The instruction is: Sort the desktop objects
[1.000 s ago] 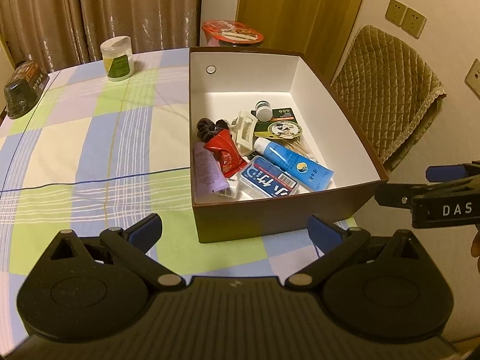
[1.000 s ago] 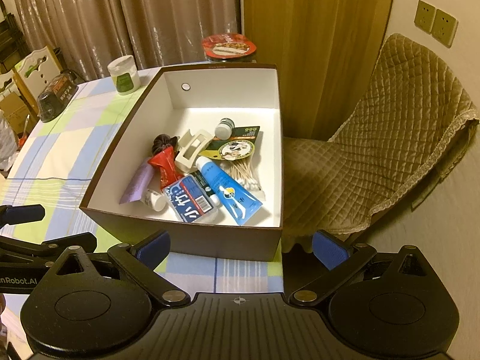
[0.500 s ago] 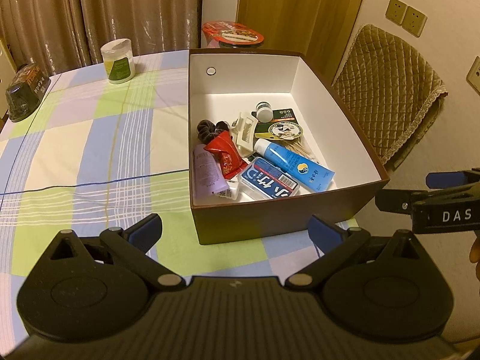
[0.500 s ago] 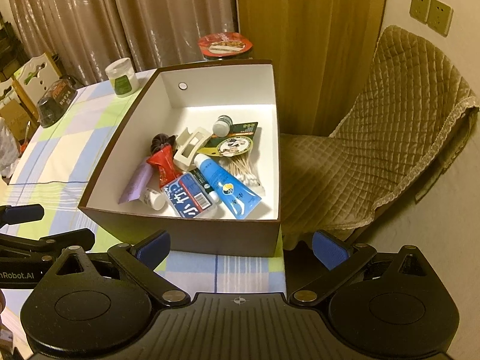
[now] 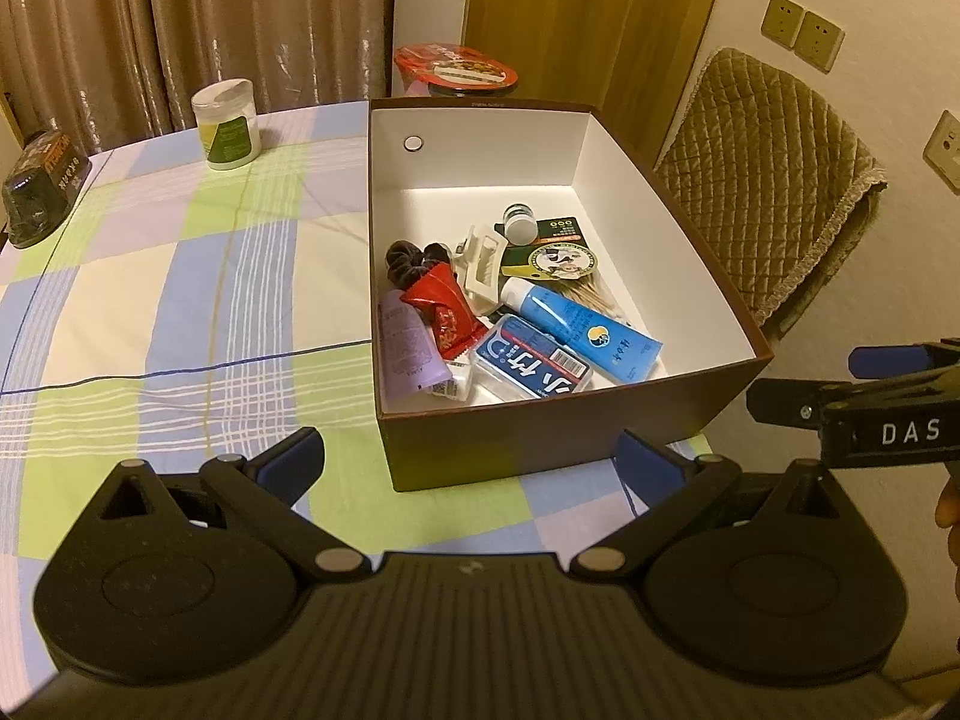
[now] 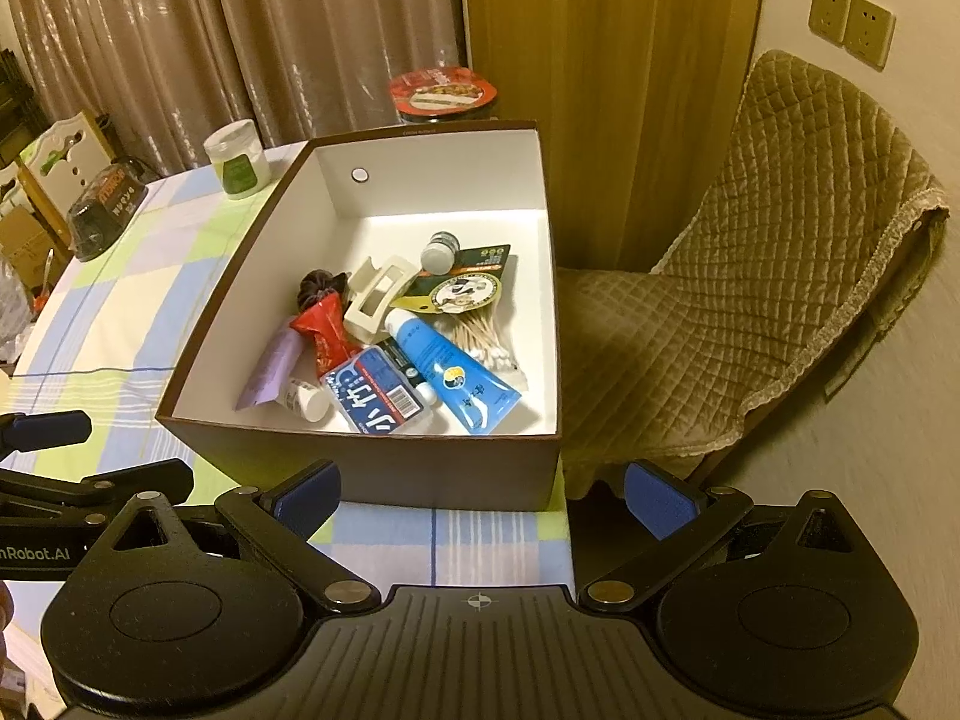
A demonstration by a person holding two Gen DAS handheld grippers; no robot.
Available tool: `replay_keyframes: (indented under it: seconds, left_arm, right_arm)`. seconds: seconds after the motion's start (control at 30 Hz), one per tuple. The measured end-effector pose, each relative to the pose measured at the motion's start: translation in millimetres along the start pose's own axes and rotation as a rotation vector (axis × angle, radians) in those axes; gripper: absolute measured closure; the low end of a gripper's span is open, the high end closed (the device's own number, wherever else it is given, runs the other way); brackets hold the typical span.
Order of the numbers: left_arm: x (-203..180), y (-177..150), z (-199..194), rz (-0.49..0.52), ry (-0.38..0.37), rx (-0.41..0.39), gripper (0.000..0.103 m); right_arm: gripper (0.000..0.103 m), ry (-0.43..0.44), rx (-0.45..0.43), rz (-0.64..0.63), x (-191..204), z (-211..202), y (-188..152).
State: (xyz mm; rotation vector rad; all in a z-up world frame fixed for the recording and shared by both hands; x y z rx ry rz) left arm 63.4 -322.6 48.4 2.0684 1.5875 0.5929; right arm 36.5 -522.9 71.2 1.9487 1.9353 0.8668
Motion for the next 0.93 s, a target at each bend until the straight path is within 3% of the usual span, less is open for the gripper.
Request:
replay_keyframes:
  seconds: [0.93]
  left_arm:
    - [2.1, 0.0, -0.9, -0.008, -0.024, -0.012, 0.001]
  right_arm:
    - [0.0, -0.01, 0.002, -0.003, 2.0, -2.6, -1.9]
Point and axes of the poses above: each gripper's, at about its wrist camera, not at the fingertips, and z roughly the way its jaws point, x to its left, y to its top, the point moved 4 cm from there along z, roughly the way its jaws point, and after that the axes turned 11 degrees about y, right-handed, at the moved point
